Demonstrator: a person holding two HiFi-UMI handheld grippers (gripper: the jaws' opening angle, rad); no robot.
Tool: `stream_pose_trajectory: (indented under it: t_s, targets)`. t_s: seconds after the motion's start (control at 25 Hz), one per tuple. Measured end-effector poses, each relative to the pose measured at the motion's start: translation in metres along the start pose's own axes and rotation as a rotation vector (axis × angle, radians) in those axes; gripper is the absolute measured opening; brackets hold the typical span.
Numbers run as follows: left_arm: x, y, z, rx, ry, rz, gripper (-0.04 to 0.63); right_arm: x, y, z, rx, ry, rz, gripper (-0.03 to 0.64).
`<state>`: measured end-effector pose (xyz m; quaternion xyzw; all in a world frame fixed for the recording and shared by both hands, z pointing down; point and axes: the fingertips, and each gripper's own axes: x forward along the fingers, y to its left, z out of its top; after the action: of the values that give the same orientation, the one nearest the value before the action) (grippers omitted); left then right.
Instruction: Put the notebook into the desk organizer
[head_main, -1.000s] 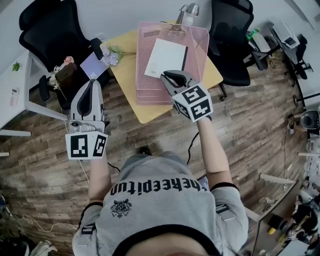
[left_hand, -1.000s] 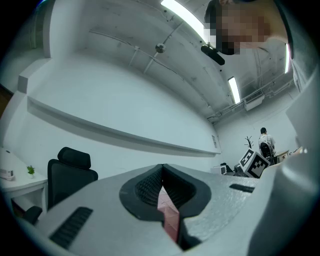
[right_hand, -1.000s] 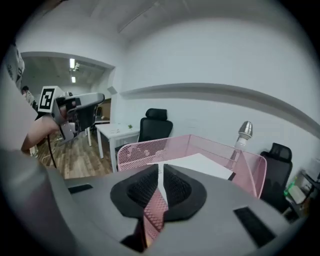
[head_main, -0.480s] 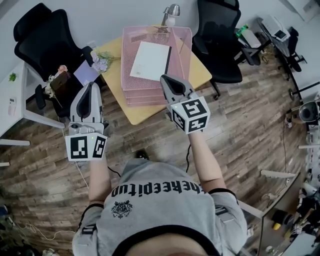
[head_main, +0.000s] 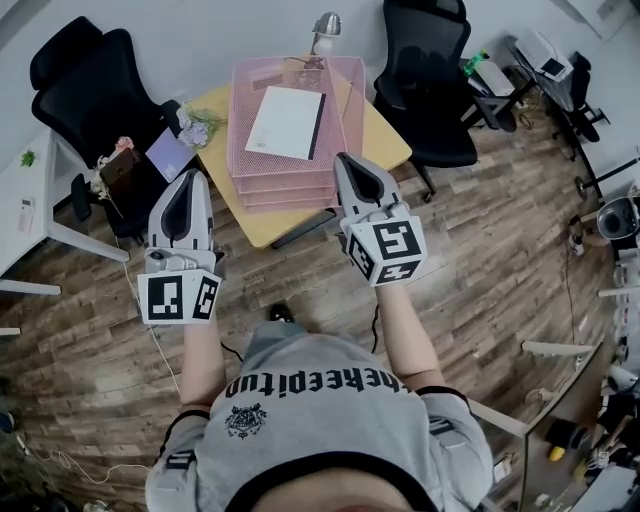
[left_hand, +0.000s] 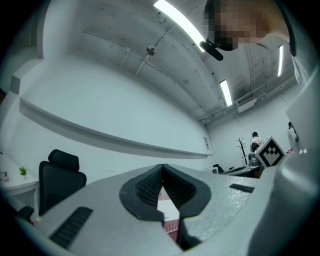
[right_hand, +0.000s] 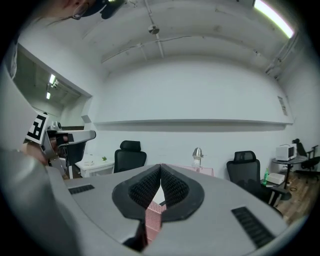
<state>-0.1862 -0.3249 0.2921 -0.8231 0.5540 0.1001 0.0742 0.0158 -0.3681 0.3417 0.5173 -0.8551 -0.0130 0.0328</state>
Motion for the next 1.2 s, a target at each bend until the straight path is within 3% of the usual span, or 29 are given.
stream_pose_trajectory:
  t_s: [1.2]
  targets:
    - [-0.041, -0.075, 0.035, 0.007, -0.045, -0.013, 0.003, -0.14, -0.02, 0.054, 0.01, -0.232, -0.144, 0.003]
